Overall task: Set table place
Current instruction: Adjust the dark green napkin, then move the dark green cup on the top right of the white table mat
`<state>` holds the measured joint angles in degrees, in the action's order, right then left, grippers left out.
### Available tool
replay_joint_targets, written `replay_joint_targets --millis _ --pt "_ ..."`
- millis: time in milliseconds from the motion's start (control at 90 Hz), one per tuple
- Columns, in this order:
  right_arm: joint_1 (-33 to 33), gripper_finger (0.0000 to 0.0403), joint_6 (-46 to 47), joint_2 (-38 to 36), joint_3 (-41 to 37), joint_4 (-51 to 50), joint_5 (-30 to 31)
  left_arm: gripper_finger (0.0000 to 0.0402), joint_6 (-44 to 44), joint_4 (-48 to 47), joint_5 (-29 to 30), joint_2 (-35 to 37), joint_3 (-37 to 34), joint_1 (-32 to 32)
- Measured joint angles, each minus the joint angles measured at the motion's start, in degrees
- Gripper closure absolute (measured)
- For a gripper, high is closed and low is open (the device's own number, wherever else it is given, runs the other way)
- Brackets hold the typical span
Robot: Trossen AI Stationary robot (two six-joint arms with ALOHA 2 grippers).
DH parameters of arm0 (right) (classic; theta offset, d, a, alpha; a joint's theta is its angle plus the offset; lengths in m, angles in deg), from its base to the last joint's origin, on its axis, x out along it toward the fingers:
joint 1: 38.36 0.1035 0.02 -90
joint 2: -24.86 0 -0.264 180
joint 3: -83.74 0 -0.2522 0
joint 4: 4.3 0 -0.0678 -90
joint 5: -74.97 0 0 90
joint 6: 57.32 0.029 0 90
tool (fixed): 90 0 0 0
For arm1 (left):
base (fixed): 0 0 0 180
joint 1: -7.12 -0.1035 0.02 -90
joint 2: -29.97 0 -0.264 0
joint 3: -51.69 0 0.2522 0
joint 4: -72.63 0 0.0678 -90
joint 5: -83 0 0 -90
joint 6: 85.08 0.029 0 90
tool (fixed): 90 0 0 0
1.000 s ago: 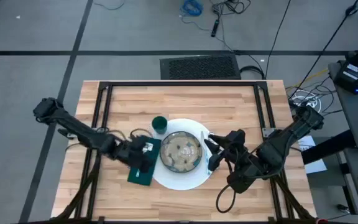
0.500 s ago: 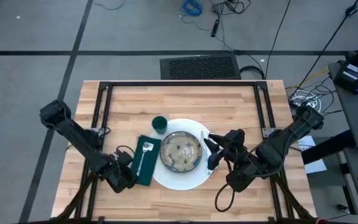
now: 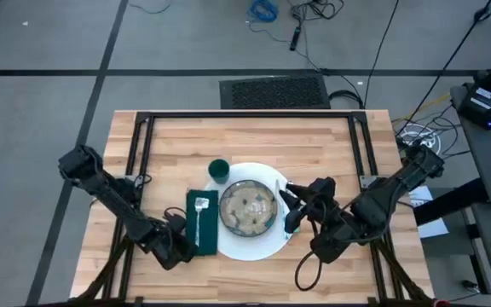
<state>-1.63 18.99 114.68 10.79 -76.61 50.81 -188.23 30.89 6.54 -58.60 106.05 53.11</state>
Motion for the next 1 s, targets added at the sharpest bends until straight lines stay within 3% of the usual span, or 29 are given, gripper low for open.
replay_joint_targets --millis 256,356,578,678,756,833,1000 --pt "0.00 0.0277 -0.64 0.00 0.00 0.00 -0.14 0.0402 -0.07 -5.01 -3.46 2.68 0.06 0.51" --pt "0.00 0.0277 -0.61 0.00 0.00 0.00 -0.17 0.0401 -1.57 -12.66 -4.17 6.36 3.22 1.66" --pt "-1.13 0.0277 -3.50 0.00 0.00 0.34 -1.07 0.0402 -2.99 -34.87 1.66 13.72 13.52 4.02" --pt "-5.09 0.0277 -9.98 0.00 0.02 0.46 -14.60 0.0402 -1.45 -37.79 11.43 16.00 17.94 5.10" --pt "-9.78 0.0277 -16.82 0.92 0.02 0.81 -27.67 0.0402 3.93 -35.40 22.89 17.72 21.02 6.32" --pt "-13.84 0.0277 -24.70 2.61 0.02 3.02 -36.25 0.0401 10.46 -31.27 31.51 19.19 22.69 7.29" --pt "-23.18 0.0277 -52.71 6.55 0.02 15.32 -48.21 0.0402 15.49 -23.83 34.91 20.82 22.84 7.86"
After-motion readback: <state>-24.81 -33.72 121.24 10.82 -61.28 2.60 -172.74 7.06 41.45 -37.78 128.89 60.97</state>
